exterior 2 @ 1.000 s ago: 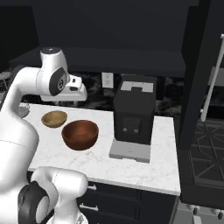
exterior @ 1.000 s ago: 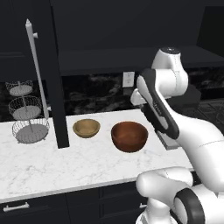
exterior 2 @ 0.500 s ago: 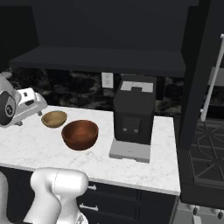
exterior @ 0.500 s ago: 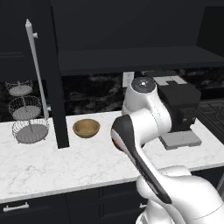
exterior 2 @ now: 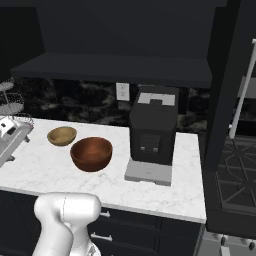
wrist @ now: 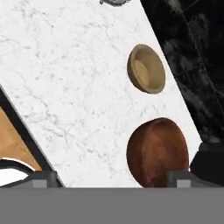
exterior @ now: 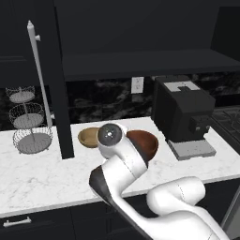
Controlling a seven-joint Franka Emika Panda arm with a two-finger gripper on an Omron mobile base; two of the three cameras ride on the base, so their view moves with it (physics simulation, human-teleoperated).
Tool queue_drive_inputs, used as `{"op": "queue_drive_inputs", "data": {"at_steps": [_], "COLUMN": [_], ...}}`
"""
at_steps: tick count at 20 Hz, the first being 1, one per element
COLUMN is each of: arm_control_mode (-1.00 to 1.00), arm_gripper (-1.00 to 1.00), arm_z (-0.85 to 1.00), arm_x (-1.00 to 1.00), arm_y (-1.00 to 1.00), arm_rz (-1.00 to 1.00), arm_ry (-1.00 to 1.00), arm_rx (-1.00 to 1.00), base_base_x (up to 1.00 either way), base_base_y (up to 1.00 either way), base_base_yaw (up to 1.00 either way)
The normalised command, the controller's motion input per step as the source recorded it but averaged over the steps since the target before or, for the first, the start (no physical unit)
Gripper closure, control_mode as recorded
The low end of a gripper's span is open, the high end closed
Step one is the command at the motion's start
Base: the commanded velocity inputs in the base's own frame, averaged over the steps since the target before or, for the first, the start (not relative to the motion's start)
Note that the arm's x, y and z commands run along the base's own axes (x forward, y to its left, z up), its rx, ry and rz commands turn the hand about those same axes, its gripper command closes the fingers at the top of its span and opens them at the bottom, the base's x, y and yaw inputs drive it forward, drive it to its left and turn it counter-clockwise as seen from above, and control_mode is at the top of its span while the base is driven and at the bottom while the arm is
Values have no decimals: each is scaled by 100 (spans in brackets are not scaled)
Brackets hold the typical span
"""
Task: Pick up the bowls on the counter and stack them on top of one another in the open cabinet. Place the smaller bowl on top of the larger bowl.
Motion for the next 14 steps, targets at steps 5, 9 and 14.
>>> {"op": "queue_drive_inputs", "data": {"at_steps": [5,9,14], "arm_control_mode": [-100,-100,-100], "arm_gripper": [-100,-100,-100], "arm_z": [-18,-19,-26], "arm_x": [78,93,64], "arm_y": [33,12,3], "arm_rz": [11,2,0], "arm_ry": [2,12,9], "arm_rx": [-19,-12,-8], "base_base_x": [0,0,0], "base_base_y": [0,0,0], "base_base_yaw": [0,0,0]}}
